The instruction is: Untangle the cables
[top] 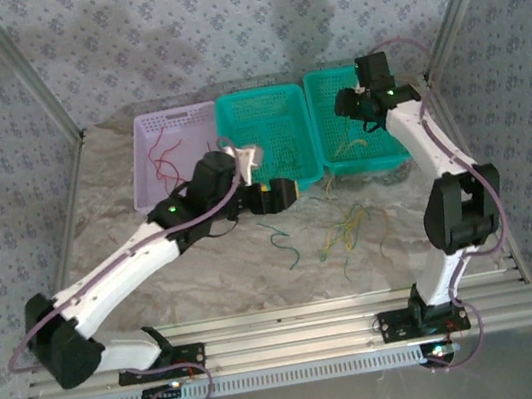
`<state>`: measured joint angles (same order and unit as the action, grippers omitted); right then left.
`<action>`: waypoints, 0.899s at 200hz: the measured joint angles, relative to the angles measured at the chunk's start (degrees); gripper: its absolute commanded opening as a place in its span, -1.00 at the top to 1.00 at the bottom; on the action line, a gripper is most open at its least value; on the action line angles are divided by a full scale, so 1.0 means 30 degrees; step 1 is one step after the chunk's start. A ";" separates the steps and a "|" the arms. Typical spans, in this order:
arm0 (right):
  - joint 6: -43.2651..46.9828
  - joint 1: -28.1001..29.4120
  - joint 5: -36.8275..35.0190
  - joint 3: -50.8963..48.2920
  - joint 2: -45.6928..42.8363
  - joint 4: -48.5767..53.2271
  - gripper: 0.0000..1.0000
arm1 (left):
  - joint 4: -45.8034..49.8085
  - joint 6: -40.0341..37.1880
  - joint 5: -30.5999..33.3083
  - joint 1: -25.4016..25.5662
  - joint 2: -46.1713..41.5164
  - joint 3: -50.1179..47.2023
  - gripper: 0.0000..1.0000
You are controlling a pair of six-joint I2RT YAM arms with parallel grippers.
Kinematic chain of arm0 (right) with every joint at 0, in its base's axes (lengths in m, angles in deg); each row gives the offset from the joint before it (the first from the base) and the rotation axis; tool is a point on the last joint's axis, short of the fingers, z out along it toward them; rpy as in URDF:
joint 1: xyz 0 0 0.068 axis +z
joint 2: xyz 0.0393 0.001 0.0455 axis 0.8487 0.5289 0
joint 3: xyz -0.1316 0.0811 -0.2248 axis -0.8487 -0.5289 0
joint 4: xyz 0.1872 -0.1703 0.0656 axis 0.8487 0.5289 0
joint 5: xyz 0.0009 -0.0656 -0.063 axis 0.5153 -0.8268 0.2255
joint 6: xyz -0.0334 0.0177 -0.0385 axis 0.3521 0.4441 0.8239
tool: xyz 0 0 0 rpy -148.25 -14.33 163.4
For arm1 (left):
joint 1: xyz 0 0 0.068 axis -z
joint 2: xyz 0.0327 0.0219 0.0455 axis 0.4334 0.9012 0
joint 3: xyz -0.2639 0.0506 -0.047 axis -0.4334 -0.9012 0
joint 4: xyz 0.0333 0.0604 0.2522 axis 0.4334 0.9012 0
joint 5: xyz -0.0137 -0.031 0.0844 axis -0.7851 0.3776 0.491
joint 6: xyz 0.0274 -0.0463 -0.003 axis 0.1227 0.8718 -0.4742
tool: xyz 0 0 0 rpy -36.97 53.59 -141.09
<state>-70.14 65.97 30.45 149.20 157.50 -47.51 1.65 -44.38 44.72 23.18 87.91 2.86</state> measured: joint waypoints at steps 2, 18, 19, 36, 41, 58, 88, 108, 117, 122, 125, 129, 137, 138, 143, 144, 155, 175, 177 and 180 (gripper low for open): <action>-0.0007 0.0000 0.0036 -0.0058 -0.0160 -0.0044 -0.13 | -0.0117 -0.0022 -0.0066 0.0036 0.0182 0.0000 -0.88; -0.0080 0.0000 0.0102 -0.0299 -0.0954 -0.0219 -0.13 | -0.0911 -0.0240 -0.0605 0.0364 0.1654 0.0007 -0.88; -0.0087 0.0000 0.0117 -0.0313 -0.1020 -0.0233 -0.13 | -0.0969 -0.0262 -0.0641 0.0393 0.1821 0.0007 -0.88; -0.0233 0.0000 0.0401 -0.0525 -0.1501 -0.0401 -0.13 | -0.1581 -0.0583 -0.1260 0.0721 0.3490 0.0160 -0.87; -0.0284 0.0000 0.0474 -0.0627 -0.1617 -0.0452 -0.13 | -0.1749 -0.0641 -0.1406 0.0816 0.4007 0.0240 -0.86; -0.0379 0.0000 0.0627 -0.1107 -0.1938 -0.0605 -0.13 | -0.2135 -0.0882 -0.1836 0.1071 0.5479 0.0590 -0.86; -0.0685 0.0000 0.1049 -0.1858 -0.2382 -0.0656 -0.13 | -0.2441 -0.1180 -0.2244 0.1501 0.7599 0.2025 -0.86; -0.0794 0.0000 0.1202 -0.2025 -0.2616 -0.0685 -0.13 | -0.2572 -0.1370 -0.2404 0.1858 0.8910 0.3337 -0.86; -0.0794 0.0000 0.1275 -0.2025 -0.2725 -0.0721 -0.13 | -0.2645 -0.1384 -0.2506 0.1923 0.9435 0.3840 -0.86; -0.0794 0.0000 0.1319 -0.2040 -0.2812 -0.0743 -0.13 | -0.2674 -0.1384 -0.2579 0.1982 0.9734 0.4095 -0.86; -0.0801 0.0000 0.1348 -0.2047 -0.2892 -0.0750 -0.13 | -0.2718 -0.1377 -0.2637 0.1996 0.9945 0.4262 -0.86; -0.0816 0.0000 0.1399 -0.2062 -0.2973 -0.0758 -0.13 | -0.2754 -0.1377 -0.2688 0.2011 1.0142 0.4408 -0.86; -0.0860 0.0000 0.1443 -0.2135 -0.3198 -0.0772 -0.13 | -0.2834 -0.1377 -0.2732 0.2047 1.0469 0.4597 -0.86; -0.0860 0.0000 0.1443 -0.2142 -0.3220 -0.0780 -0.13 | -0.2856 -0.1384 -0.2732 0.2062 1.0528 0.4626 -0.86; -0.0867 0.0000 0.1494 -0.2208 -0.3366 -0.0780 -0.13 | -0.2856 -0.1384 -0.2776 0.2076 1.0695 0.4707 -0.86; -0.0874 0.0000 0.1494 -0.2229 -0.3410 -0.0772 -0.13 | -0.2856 -0.1384 -0.2776 0.2084 1.0717 0.4714 -0.86; -0.0925 0.0000 0.1566 -0.2361 -0.3716 -0.0787 -0.13 | -0.2718 -0.1413 -0.2761 0.2091 1.1009 0.4903 -0.86; -0.0947 0.0000 0.1617 -0.2725 -0.4299 -0.0903 -0.13 | -0.2390 -0.1683 -0.2477 0.2091 1.1227 0.5093 -0.86; -0.0947 0.0000 0.1625 -0.2776 -0.4357 -0.0903 -0.13 | -0.2339 -0.1712 -0.2455 0.2091 1.1234 0.5122 -0.86; -0.0969 0.0000 0.1625 -0.2849 -0.4473 -0.0918 -0.14 | -0.2259 -0.1763 -0.2375 0.2091 1.1271 0.5173 -0.86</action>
<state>-73.05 65.97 35.33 140.66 144.08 -50.26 -5.13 -49.67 37.60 29.45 121.72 18.37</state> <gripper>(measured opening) 0.565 0.930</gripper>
